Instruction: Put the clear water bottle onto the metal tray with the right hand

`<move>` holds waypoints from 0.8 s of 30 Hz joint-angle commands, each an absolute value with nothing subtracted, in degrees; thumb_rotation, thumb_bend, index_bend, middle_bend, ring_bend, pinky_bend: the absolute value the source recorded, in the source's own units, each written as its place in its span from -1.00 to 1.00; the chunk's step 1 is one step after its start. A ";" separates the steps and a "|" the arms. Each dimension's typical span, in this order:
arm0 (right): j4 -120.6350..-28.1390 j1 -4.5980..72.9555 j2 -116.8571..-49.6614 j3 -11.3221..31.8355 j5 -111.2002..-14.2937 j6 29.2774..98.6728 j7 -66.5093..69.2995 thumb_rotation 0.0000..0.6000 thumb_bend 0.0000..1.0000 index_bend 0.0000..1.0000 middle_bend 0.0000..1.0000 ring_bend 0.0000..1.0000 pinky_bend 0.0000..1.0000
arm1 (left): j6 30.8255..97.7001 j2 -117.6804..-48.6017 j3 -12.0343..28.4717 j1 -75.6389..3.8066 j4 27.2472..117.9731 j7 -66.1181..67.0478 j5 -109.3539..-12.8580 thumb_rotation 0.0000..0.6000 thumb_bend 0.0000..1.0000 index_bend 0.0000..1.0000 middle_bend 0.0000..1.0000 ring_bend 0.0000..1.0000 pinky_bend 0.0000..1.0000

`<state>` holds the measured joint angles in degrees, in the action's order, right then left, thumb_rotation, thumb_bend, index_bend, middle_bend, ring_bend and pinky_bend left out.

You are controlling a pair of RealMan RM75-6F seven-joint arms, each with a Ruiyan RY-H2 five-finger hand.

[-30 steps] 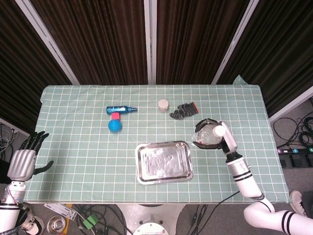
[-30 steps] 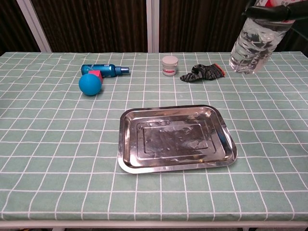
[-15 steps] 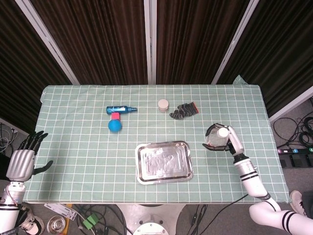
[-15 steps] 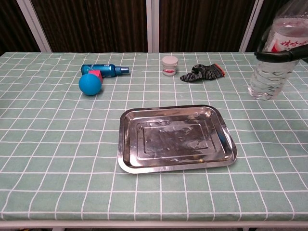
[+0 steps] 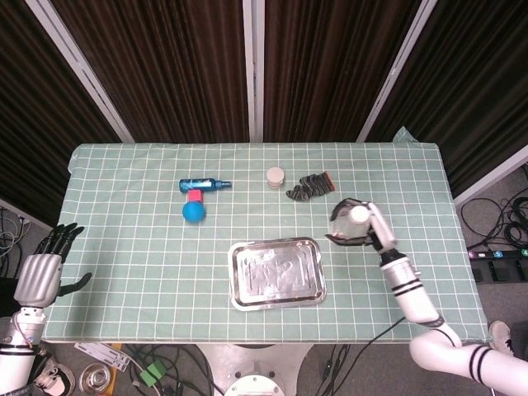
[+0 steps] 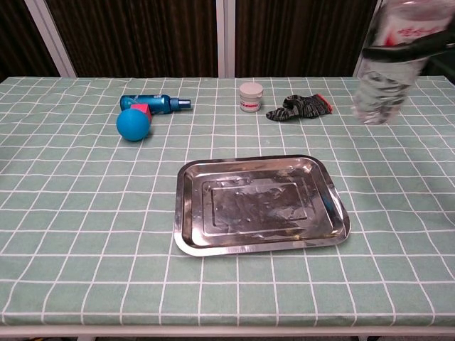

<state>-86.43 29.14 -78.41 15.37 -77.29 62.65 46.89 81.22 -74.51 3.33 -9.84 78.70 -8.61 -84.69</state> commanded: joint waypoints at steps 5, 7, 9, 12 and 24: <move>-86.44 32.95 -83.71 13.75 -78.93 57.58 46.90 1.00 -0.89 0.41 0.12 -0.25 -0.16 | 81.35 -74.58 3.27 -9.80 78.89 -8.04 -84.75 1.00 -0.53 -0.67 -0.64 -0.83 -0.62; -86.48 33.00 -84.46 13.87 -79.08 58.39 46.10 1.00 -0.89 0.40 0.11 -0.25 -0.16 | 81.26 -74.56 3.42 -9.85 78.90 -8.00 -84.55 1.00 -0.53 -0.68 -0.64 -0.83 -0.62; -86.31 31.28 -82.21 14.16 -79.36 61.31 45.45 1.00 -0.89 0.40 0.11 -0.25 -0.16 | 81.13 -74.77 3.58 -9.91 78.72 -8.39 -84.31 1.00 -0.53 -0.68 -0.64 -0.83 -0.62; -86.31 28.03 -77.61 14.87 -77.81 64.27 47.08 1.00 -0.89 0.40 0.11 -0.25 -0.16 | 80.97 -74.85 3.41 -9.96 78.29 -9.00 -84.53 1.00 -0.53 -0.67 -0.64 -0.83 -0.62; -83.93 32.23 -86.95 11.30 -79.56 57.98 45.40 1.00 -0.89 0.40 0.11 -0.25 -0.16 | 82.26 -73.95 3.41 -9.12 79.31 -8.24 -84.39 1.00 -0.53 -0.67 -0.64 -0.83 -0.62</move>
<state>-85.60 31.11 -84.24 12.33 -79.71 59.57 46.32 82.20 -74.00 3.36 -9.18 79.25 -8.24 -84.46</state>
